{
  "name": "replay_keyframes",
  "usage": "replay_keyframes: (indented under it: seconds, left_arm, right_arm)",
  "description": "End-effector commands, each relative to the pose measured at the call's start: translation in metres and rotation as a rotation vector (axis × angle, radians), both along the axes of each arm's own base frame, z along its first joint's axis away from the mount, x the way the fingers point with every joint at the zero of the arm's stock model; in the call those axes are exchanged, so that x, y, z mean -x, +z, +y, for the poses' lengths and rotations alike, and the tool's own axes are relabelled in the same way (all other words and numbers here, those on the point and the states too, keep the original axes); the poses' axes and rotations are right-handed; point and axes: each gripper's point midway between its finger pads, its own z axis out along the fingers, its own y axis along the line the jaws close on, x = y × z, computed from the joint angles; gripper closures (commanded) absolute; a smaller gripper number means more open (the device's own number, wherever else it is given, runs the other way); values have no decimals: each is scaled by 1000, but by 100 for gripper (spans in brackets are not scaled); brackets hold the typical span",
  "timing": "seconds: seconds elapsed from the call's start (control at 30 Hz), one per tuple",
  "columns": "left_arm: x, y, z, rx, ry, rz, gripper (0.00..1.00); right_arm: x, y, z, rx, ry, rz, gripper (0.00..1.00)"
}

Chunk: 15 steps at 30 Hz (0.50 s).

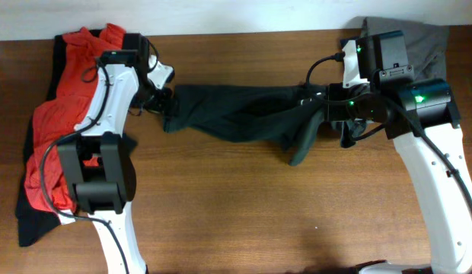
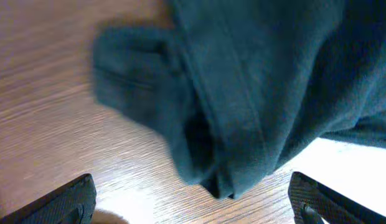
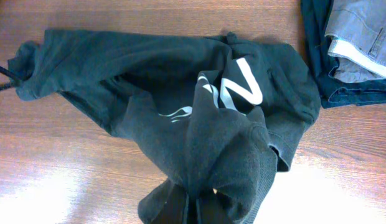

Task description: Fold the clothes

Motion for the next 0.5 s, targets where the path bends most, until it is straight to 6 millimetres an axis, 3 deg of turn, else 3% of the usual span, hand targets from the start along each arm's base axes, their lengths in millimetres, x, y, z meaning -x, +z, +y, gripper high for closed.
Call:
replay_keyframes:
  seconds: [0.0,0.13,0.23,0.37,0.47]
  left_arm:
    - [12,-18,-27,76,-191,50,2]
    - [16,-29,-34,75,-222,76,2]
    - [15,-31,-34,75,-223,73,11]
    - [15,-31,-34,75,-222,74,39]
    - [16,-31,-34,76,-222,78,74]
  right_arm:
    - [-3,7,-4,17,-5,-28,96]
    - [-3,7,-4,16,-5,-29,96]
    - [-3,7,-4,17,-5,-29,96]
    - [-3,7,-4,17,-5,-29,96]
    - [-3,7,-4,17,-4,-29,96]
